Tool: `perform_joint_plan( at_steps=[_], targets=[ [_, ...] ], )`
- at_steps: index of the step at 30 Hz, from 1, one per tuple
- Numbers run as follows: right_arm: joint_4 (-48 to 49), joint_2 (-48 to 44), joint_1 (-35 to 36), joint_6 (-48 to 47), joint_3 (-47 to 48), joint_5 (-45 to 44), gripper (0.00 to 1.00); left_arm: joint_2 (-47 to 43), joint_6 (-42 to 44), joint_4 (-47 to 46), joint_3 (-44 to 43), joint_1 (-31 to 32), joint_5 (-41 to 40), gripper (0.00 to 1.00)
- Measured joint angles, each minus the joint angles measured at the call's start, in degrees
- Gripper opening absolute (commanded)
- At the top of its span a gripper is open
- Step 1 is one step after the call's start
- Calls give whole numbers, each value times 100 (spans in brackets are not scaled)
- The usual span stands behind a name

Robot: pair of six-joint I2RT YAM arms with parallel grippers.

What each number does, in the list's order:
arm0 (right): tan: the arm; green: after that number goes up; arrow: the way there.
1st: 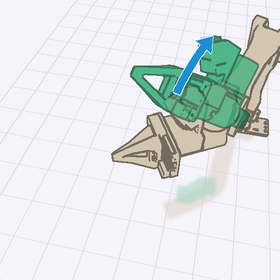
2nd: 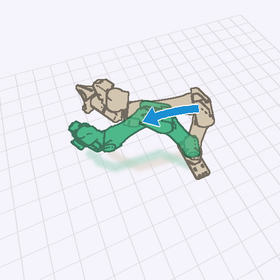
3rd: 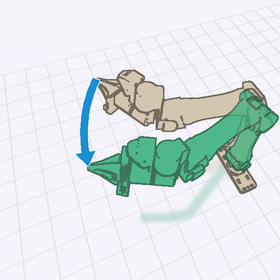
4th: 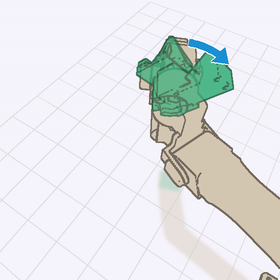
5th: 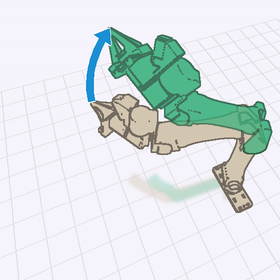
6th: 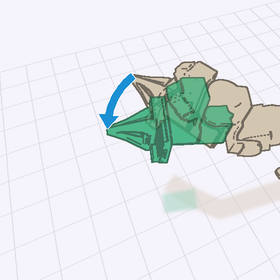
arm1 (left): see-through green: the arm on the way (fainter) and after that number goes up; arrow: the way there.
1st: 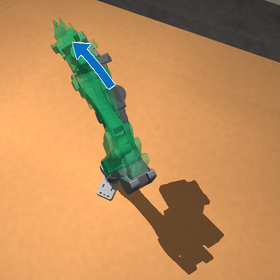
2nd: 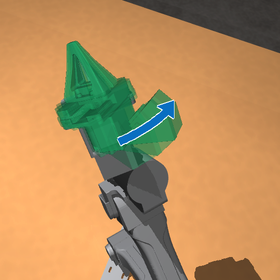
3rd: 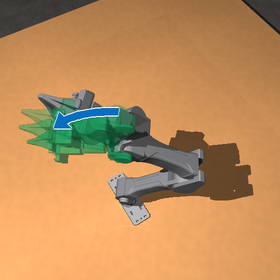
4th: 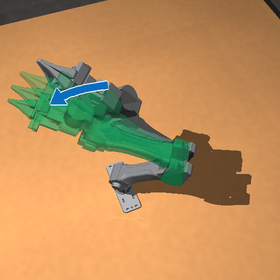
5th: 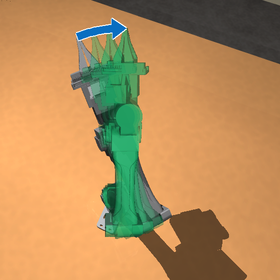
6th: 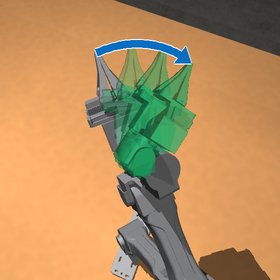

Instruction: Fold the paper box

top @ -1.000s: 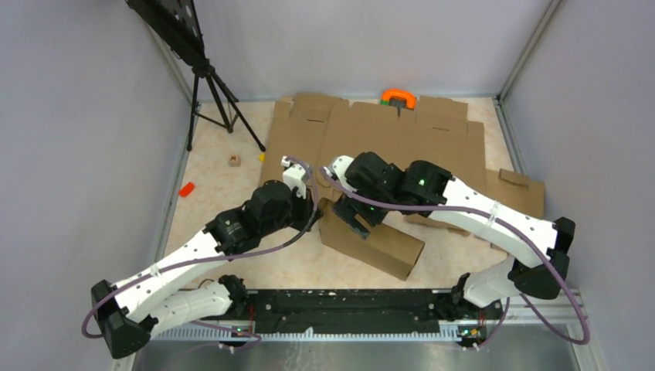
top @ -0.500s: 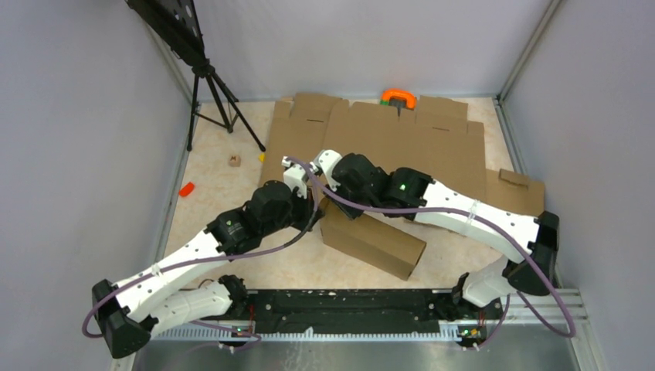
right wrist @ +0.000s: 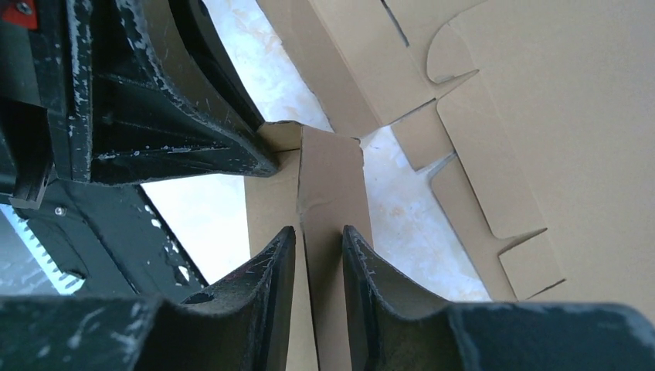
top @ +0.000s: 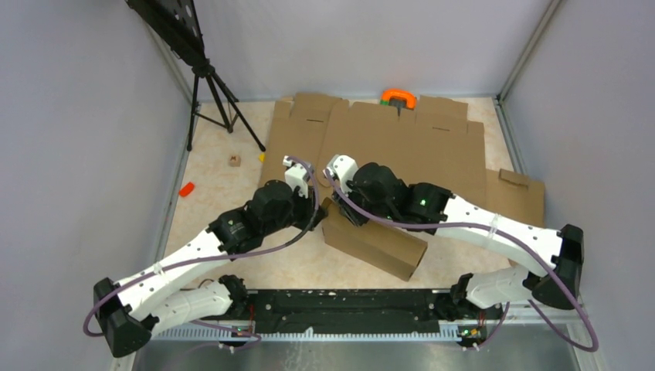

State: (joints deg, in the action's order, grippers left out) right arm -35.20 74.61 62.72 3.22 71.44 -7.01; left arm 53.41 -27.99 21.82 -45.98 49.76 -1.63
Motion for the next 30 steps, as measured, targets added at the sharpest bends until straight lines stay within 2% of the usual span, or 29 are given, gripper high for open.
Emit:
perform_joint_plan(
  at_steps=[5,11,15,30],
  targets=[
    [461,-267,-28,114,-472,15,28,28,-44,-44,2,0,28,23],
    [649,-361,-35,225,-671,-74,29,37,-87,-85,2,0,74,38],
    [645,-361,-68,258,-695,-90,29,-15,-129,-63,-26,26,63,44],
    [507,-361,-103,286,-774,85,28,-59,44,612,-205,20,-345,48]
  ],
)
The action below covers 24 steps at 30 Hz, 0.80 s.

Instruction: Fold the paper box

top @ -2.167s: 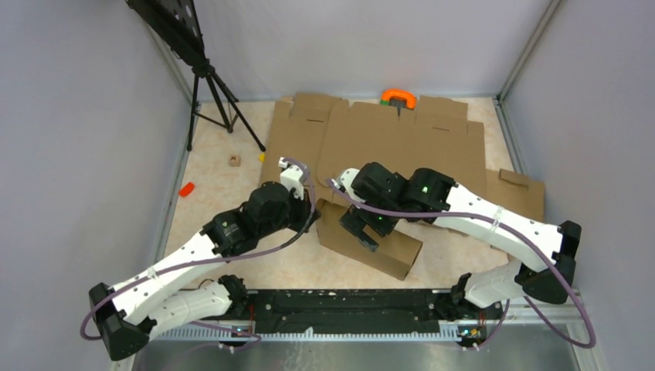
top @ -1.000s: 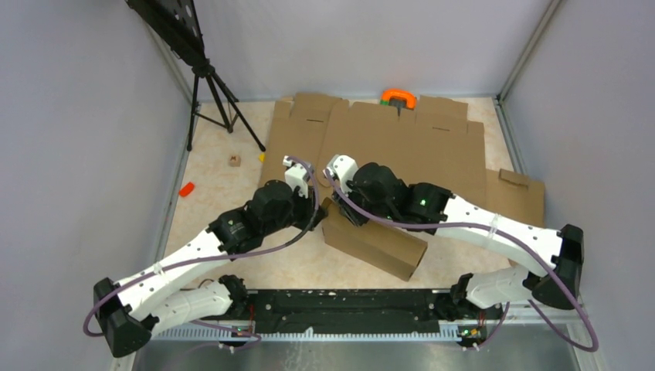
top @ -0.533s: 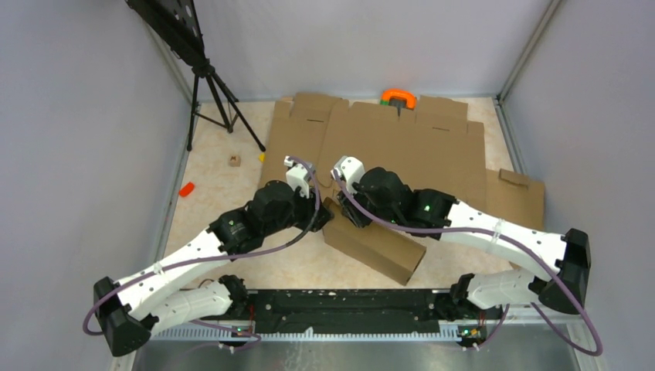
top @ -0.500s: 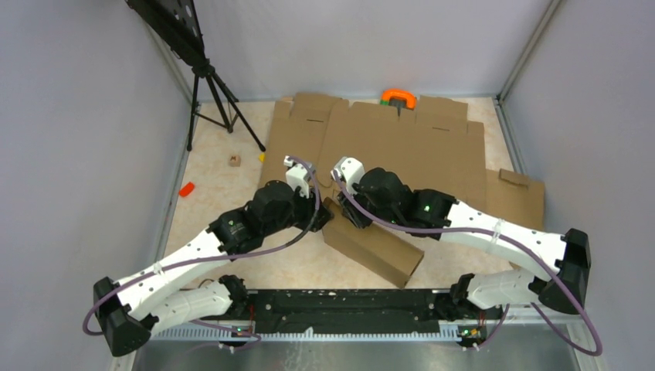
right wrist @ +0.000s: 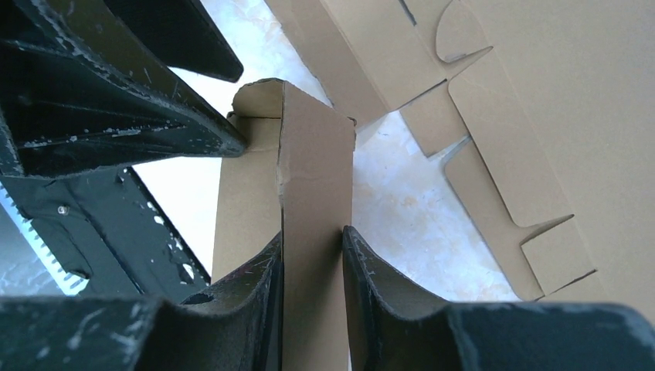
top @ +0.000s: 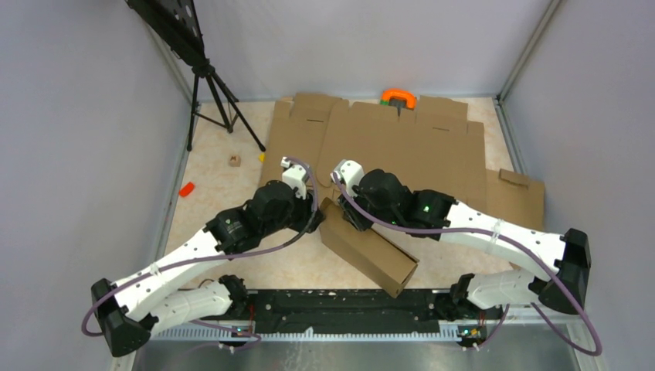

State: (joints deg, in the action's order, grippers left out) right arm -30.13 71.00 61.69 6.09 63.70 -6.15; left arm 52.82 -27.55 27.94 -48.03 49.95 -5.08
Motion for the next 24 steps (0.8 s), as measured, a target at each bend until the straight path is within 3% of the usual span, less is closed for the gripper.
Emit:
perform_joint_plan(
  at_steps=[7,18,24],
  targets=[
    [-9,0,0,-7,0,-2,27,-28,146,299,-149,2,-317,40],
    [-11,0,-2,-7,0,4,27,11,776,289,-437,-2,-48,37],
    [-11,0,-2,-7,0,22,27,232,957,98,-619,-57,116,21]
  ],
)
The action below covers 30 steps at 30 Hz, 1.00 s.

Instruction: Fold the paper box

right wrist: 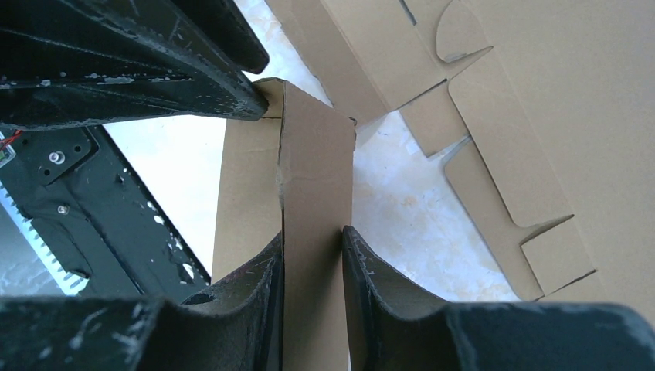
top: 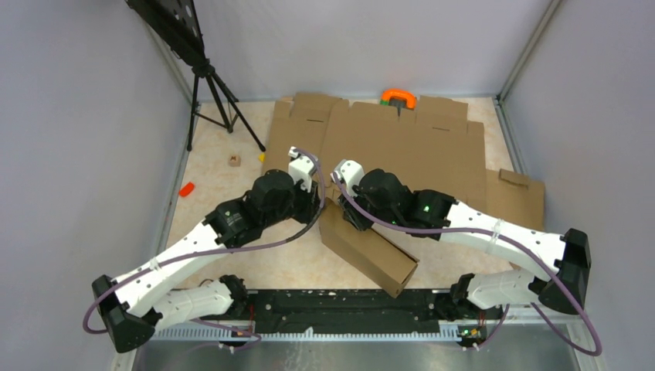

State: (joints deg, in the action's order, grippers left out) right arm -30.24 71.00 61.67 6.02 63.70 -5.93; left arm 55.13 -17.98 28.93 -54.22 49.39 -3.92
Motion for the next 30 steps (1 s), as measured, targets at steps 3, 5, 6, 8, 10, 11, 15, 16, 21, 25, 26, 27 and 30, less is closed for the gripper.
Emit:
perform_joint_plan(
  at_steps=[3,5,6,8,10,11,15,16,21,25,26,27,30],
  targets=[
    [-11,0,-9,-2,2,-4,27,133,44,-74,-59,-39,83,9],
    [-20,0,-26,-2,4,-4,27,208,59,-98,-107,-57,140,0],
    [-22,0,-37,-2,4,-7,27,240,79,-116,-122,-59,157,0],
    [-26,0,-44,-4,4,-28,27,280,118,-153,-136,-59,181,0],
    [-28,0,-48,-4,4,-33,27,289,142,-151,-142,-61,201,0],
    [-28,0,-48,-2,4,-33,27,289,146,-144,-144,-61,221,0],
    [-59,0,-48,4,20,-37,36,267,157,-120,-133,-66,282,0],
    [-98,2,-46,11,33,-33,46,243,155,-131,-105,-66,310,0],
    [-391,107,-46,44,175,55,67,33,142,-155,212,-87,501,0],
    [-651,120,-44,63,269,197,74,-31,131,-232,439,-92,525,0],
    [-708,125,-46,61,299,214,74,-31,118,-282,457,-94,525,0],
    [-761,127,-46,61,328,223,74,-31,116,-302,463,-92,525,0],
    [-901,144,-46,66,472,299,77,-28,111,-354,483,-92,544,0]
  ],
)
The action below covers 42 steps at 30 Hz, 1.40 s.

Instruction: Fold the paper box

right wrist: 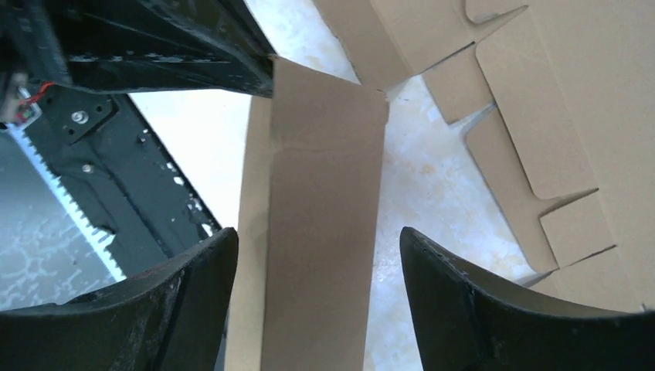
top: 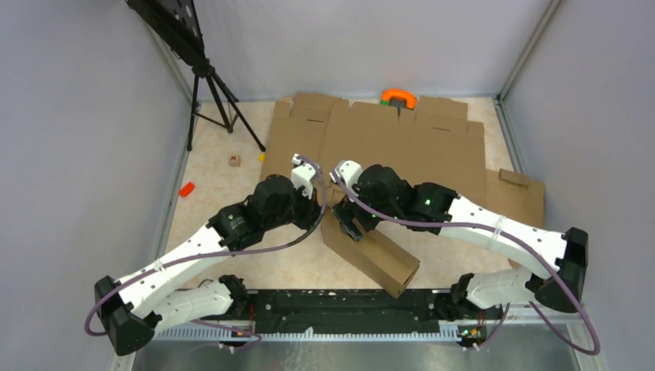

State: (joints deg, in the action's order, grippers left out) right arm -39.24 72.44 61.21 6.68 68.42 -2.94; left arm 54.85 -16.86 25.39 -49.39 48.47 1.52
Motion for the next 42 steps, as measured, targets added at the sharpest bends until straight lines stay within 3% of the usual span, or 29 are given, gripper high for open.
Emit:
perform_joint_plan(
  at_steps=[3,8,12,16,19,21,24,32,42],
  targets=[
    [-4,-7,-66,48,107,295,78,4,0,-11,0,-2,17,0],
    [160,-205,-535,289,107,1023,66,4,0,-11,0,-2,17,0],
    [431,-396,-826,518,118,1276,19,4,0,-11,0,-2,17,0],
    [684,-376,-890,776,177,1495,0,11,-17,-11,0,-2,17,0],
    [763,-275,-890,905,177,1657,0,42,-61,-35,-2,-2,35,1],
    [800,-164,-890,981,129,1733,0,57,-94,-68,-4,-4,39,17],
    [918,-131,-898,1108,-149,1869,0,94,-140,-101,-7,-7,39,29],
    [1300,-140,-973,1346,-492,2151,0,131,-264,-9,-17,-11,39,51],
    [1469,-195,-1379,1397,-852,2164,0,140,-463,1005,-640,-11,37,57]
  ],
)
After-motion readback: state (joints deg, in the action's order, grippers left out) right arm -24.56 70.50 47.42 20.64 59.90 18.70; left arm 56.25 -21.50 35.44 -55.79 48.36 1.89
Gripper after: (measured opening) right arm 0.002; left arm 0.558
